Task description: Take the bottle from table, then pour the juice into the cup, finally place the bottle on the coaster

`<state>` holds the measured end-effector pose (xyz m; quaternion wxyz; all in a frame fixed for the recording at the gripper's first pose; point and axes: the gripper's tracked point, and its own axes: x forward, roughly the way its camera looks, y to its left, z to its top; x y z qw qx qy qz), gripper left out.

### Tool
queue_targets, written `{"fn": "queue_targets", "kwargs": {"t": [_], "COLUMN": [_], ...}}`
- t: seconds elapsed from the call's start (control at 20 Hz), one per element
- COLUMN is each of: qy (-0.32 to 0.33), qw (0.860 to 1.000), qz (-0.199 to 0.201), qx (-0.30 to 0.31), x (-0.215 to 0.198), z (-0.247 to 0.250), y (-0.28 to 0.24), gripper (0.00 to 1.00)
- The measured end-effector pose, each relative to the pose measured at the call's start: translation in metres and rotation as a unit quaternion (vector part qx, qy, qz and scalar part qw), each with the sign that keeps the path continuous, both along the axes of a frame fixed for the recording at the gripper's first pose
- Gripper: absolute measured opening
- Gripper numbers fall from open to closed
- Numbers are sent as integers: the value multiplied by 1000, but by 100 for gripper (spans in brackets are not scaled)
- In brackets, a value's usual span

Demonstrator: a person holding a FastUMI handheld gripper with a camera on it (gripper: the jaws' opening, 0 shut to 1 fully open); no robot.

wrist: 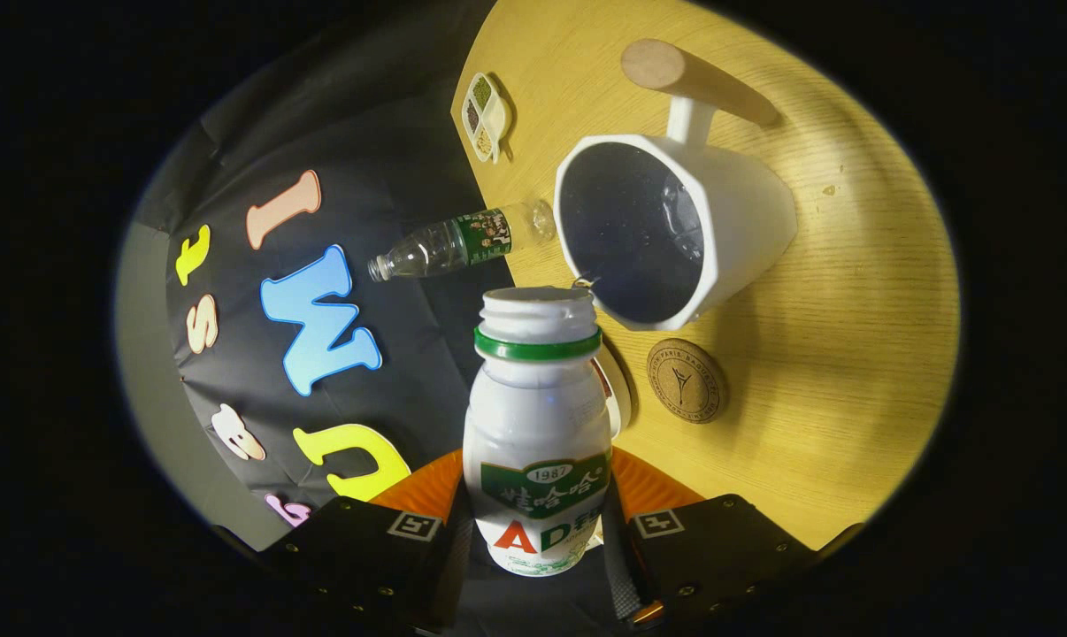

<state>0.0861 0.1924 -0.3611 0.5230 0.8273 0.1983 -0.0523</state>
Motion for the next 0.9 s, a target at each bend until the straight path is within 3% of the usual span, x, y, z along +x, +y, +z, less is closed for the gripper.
{"fn": "queue_targets", "kwargs": {"t": [0.9], "qy": [14], "qw": [999], "qz": [-22], "qx": [31], "x": [-4], "z": [-4], "y": [-8], "gripper": [64]}}
